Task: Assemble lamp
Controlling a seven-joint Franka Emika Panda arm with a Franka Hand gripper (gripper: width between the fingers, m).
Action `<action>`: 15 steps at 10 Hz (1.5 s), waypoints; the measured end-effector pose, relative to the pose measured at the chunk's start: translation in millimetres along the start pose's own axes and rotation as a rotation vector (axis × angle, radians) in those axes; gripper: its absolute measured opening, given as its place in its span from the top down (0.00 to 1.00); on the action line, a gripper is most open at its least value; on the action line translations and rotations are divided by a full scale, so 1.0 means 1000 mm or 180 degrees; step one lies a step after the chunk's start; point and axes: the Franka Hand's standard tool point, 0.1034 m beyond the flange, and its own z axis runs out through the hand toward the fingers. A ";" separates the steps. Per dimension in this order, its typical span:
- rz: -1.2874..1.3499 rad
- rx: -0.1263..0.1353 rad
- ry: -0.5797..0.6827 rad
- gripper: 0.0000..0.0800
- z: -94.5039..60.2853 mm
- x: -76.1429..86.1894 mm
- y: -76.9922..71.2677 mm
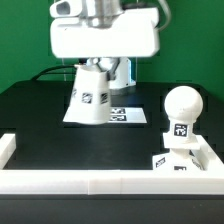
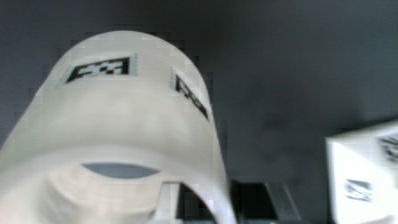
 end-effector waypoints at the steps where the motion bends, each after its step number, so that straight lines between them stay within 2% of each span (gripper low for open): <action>1: 0.0087 0.0043 0.0001 0.94 -0.015 0.008 -0.017; 3: 0.0234 0.0100 0.0017 0.94 -0.036 0.021 -0.037; 8: 0.0261 0.0099 0.0010 0.94 -0.034 0.020 -0.036; 9: 0.0272 0.0105 -0.0002 0.94 -0.035 0.019 -0.039; 11: 0.0297 0.0199 0.0000 0.94 -0.048 0.020 -0.071; 15: 0.0412 0.0272 0.0013 0.94 -0.077 0.031 -0.125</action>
Offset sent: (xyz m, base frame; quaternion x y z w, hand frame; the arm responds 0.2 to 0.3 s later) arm 0.0062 0.0111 0.0210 0.0255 0.0033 0.0848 0.9961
